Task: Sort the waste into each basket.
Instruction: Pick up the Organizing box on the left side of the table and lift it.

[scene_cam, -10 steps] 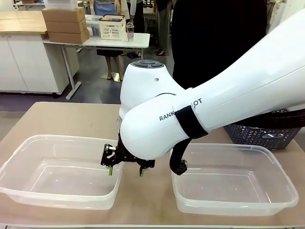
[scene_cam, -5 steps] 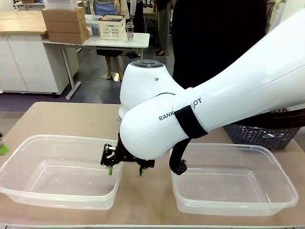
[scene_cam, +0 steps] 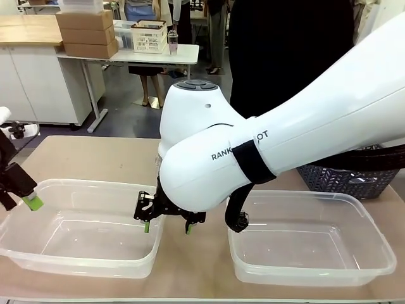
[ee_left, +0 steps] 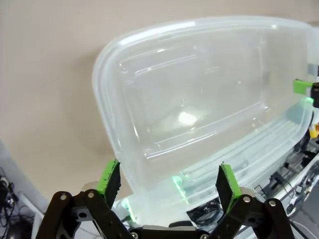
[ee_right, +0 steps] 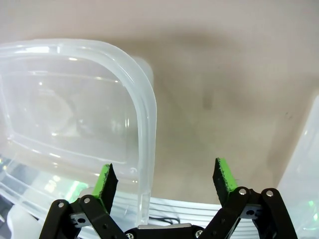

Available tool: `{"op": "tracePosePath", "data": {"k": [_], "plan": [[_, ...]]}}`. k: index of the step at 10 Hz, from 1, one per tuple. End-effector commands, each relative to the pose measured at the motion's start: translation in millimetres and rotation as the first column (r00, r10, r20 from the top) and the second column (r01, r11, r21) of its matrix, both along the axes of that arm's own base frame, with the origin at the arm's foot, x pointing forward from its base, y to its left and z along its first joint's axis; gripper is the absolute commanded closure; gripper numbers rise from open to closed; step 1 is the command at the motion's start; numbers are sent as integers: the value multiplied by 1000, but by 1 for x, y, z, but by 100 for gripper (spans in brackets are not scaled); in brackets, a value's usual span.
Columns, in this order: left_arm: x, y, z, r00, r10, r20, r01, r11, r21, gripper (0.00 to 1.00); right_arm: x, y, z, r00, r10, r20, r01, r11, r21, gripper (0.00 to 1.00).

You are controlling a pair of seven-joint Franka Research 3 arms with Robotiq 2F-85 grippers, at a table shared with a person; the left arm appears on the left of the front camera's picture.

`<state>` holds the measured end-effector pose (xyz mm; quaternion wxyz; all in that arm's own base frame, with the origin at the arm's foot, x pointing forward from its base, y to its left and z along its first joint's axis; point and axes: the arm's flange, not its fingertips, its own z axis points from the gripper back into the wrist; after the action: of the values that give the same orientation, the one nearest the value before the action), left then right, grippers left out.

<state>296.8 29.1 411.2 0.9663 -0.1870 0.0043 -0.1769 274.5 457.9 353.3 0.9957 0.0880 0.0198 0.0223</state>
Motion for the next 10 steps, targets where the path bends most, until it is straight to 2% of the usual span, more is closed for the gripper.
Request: {"op": "tracePosePath", "data": {"k": [1, 3, 5, 8, 10], "plan": [[-8, 7, 8, 999, 16, 33, -15, 1000, -27, 0, 0, -4, 5, 1000, 14, -13, -14, 1000, 3, 0], [-2, 4, 6, 1000, 13, 17, -12, 1000, -2, 0, 0, -4, 5, 1000, 14, -13, -14, 1000, 3, 0], [2, -8, -40, 997, -19, -71, 27, 993, 112, 0, 0, -4, 5, 1000, 14, -13, -14, 1000, 3, 0], [-5, -12, -73, 996, 19, -82, -3, 982, 188, 0, 0, -4, 5, 1000, 14, -13, -14, 1000, 3, 0], [-12, -14, -90, 993, 23, -117, 0, 981, 194, 0, 0, 0, 0, 1000, 0, 0, 0, 1000, 0, 0]]}}
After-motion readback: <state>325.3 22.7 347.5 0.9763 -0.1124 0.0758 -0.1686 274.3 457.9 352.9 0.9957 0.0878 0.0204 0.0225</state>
